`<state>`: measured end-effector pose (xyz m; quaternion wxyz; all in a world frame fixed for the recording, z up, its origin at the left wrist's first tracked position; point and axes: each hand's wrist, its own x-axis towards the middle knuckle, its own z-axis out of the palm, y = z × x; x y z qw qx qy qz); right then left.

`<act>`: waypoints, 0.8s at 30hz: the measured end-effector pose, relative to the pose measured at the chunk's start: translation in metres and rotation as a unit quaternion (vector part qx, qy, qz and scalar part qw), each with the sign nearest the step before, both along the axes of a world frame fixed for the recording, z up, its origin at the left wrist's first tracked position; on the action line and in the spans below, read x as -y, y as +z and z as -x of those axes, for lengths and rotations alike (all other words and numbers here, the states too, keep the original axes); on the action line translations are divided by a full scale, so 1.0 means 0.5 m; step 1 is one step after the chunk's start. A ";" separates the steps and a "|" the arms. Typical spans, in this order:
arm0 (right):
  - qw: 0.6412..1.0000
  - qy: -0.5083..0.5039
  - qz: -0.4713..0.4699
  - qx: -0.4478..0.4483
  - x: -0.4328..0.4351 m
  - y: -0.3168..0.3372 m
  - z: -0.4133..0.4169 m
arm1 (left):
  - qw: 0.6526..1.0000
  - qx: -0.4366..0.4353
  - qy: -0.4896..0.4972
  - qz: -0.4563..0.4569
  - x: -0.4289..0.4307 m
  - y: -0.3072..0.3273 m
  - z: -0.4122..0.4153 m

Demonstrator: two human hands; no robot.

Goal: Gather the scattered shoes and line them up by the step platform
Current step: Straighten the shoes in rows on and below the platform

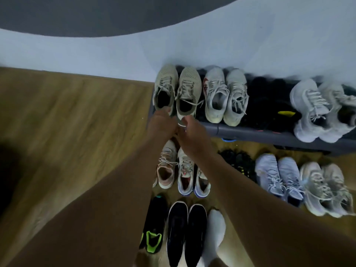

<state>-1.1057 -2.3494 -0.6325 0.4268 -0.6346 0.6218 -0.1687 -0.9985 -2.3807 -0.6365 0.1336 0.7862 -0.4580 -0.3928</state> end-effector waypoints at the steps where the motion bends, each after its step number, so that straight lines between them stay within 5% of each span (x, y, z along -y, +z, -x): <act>1: 1.000 0.007 -0.008 -0.013 0.023 -0.009 0.003 | 1.000 0.014 -0.016 -0.005 0.021 -0.013 0.003; 9: 0.983 0.073 -0.002 -0.171 0.152 -0.127 -0.030 | 0.975 0.121 -0.174 -0.067 0.151 -0.152 -0.016; 18: 0.953 0.026 -0.060 -0.297 0.226 -0.286 -0.119 | 0.882 0.306 -0.349 -0.079 0.208 -0.240 -0.073; 24: 0.947 0.009 -0.094 -0.308 0.247 -0.274 -0.147 | 0.886 0.305 -0.347 -0.049 0.207 -0.237 -0.093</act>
